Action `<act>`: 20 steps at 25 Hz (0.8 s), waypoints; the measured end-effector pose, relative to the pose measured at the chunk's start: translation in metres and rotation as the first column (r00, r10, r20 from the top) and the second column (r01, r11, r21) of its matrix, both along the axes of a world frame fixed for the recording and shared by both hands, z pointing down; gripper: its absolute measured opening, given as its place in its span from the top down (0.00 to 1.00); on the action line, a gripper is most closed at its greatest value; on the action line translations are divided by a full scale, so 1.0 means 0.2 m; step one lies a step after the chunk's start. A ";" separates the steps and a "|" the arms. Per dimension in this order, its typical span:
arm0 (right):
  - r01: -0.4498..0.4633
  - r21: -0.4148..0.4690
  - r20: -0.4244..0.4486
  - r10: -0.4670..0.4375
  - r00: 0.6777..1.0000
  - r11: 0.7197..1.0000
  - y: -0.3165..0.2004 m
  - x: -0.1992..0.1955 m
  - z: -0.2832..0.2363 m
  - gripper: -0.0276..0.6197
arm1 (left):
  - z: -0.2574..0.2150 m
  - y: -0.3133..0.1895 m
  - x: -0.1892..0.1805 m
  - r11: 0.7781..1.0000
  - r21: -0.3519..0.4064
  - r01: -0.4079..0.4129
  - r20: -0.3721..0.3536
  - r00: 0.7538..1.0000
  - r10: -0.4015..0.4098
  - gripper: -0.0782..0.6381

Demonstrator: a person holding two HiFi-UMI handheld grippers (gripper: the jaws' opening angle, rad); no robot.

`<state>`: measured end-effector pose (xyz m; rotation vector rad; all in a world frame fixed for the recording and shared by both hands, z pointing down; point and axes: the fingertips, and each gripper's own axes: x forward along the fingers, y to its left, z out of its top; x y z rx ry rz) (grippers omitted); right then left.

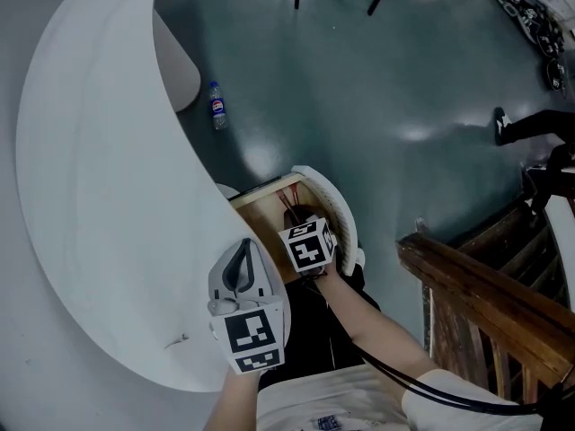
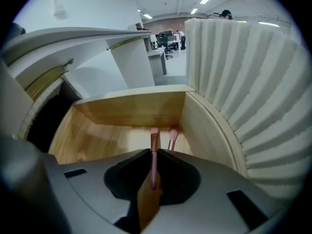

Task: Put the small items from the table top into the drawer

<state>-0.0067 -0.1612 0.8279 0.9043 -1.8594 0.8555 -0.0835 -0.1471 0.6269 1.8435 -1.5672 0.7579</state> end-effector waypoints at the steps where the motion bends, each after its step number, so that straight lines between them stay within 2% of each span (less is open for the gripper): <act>1: 0.003 -0.001 -0.004 -0.003 1.000 1.000 0.00 0.00 0.01 0.86 | 0.00 0.00 0.00 1.000 0.000 0.000 0.000 1.000 0.000 0.84; 10: -0.010 -0.024 -0.035 0.009 0.999 1.000 0.00 0.01 0.08 0.86 | 0.00 0.00 0.00 1.000 -0.004 -0.003 -0.008 1.000 0.003 0.84; 20: -0.019 -0.068 -0.015 0.018 1.000 0.998 0.01 0.00 0.09 0.86 | -0.01 0.00 0.00 1.000 -0.004 -0.002 -0.009 1.000 0.002 0.84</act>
